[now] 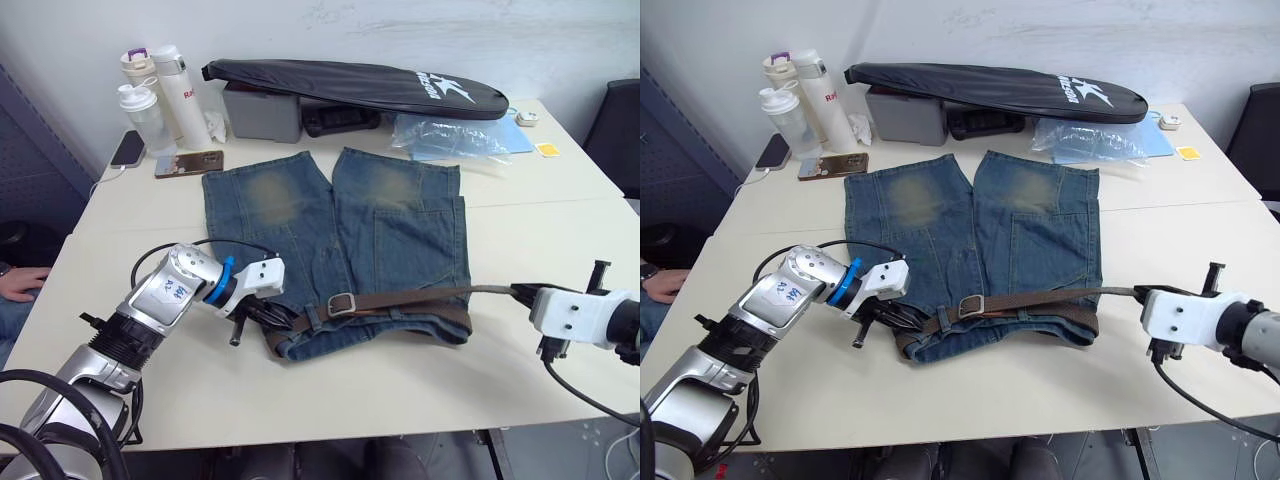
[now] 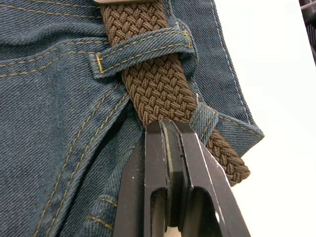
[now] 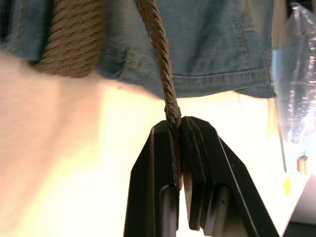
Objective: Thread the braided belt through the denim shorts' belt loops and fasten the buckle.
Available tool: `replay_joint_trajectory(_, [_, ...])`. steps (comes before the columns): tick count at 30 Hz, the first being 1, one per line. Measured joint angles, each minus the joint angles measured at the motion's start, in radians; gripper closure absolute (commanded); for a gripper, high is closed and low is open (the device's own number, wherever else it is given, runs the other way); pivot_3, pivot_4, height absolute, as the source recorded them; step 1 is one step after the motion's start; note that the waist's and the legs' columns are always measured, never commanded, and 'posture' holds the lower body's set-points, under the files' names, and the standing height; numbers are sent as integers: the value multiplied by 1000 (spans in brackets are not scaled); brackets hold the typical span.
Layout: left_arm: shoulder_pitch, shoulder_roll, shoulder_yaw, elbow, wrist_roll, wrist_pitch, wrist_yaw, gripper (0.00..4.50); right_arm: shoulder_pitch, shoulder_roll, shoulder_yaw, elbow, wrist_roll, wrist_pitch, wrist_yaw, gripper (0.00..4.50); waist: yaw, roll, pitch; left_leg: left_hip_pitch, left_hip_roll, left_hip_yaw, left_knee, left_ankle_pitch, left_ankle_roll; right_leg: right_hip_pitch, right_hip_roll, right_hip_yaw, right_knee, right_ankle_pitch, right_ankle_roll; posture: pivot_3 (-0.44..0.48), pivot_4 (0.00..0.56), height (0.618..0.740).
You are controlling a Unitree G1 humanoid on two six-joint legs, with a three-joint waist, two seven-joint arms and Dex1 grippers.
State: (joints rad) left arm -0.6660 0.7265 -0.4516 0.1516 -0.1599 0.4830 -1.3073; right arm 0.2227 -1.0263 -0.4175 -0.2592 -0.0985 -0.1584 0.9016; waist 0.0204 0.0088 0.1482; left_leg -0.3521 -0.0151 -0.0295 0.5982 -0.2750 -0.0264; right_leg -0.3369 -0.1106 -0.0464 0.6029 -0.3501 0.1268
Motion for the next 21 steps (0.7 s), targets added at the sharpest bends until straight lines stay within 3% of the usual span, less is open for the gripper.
replay_joint_trajectory(13, [10,16,47,10,-9,31,-50,4437,0,18,7,7,34,-4,1,4500,1,-1,0,0,0,0,1,-1,1,0,0,0,0,0,0,0,150,740])
replay_joint_trajectory(21, [15,51,123,-68,-79,157,-67,4500,81,26,9,7,142,12,90,1077,2,-2,1,-1,1,0,2,-2,3,0,0,0,1,0,0,0,150,740])
